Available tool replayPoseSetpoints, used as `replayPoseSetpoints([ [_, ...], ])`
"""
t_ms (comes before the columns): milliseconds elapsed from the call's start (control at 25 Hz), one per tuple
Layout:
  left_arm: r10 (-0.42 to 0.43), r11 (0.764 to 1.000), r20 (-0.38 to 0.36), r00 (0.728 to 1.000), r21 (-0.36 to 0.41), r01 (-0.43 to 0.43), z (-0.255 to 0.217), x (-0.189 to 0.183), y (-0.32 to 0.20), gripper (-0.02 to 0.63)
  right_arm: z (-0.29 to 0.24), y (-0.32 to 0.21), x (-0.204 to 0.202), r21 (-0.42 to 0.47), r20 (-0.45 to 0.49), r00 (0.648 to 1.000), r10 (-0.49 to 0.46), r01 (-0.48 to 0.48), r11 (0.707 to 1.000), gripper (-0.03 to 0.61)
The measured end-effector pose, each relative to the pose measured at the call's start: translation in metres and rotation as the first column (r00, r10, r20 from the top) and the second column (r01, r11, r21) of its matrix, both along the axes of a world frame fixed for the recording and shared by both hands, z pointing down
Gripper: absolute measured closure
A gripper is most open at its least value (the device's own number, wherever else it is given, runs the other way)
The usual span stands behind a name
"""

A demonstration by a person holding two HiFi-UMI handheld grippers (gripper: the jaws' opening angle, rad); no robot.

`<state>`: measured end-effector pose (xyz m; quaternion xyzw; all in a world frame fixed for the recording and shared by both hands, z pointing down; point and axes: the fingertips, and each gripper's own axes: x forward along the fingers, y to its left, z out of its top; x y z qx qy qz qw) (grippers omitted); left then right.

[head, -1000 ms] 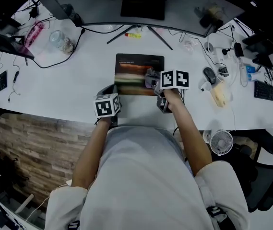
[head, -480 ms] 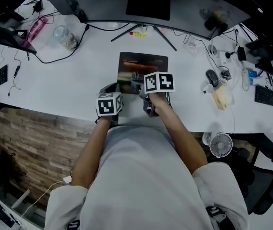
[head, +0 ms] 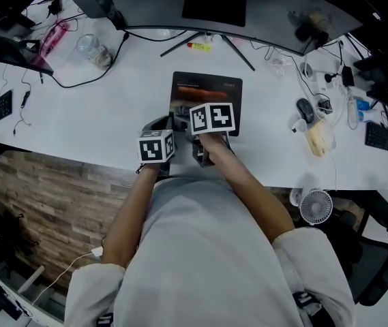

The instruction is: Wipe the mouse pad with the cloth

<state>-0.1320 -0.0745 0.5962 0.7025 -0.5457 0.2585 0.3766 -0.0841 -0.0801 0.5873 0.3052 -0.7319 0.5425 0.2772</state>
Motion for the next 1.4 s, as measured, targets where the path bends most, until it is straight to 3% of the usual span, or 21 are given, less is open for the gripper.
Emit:
replayPoseSetpoints([
  [680, -0.003, 1.000, 0.000, 1.000, -0.011, 0.003, 0.001, -0.002, 0.001, 0.614, 0.005, 0.000, 0.003, -0.035, 0.034, 0.998, 0.048, -0.047, 0.998, 0.365],
  [1400, 0.000, 1.000, 0.001, 1.000, -0.005, 0.000, 0.001, 0.000, 0.002, 0.614, 0.006, 0.003, 0.041, -0.048, 0.026, 0.997, 0.075, -0.074, 0.996, 0.365],
])
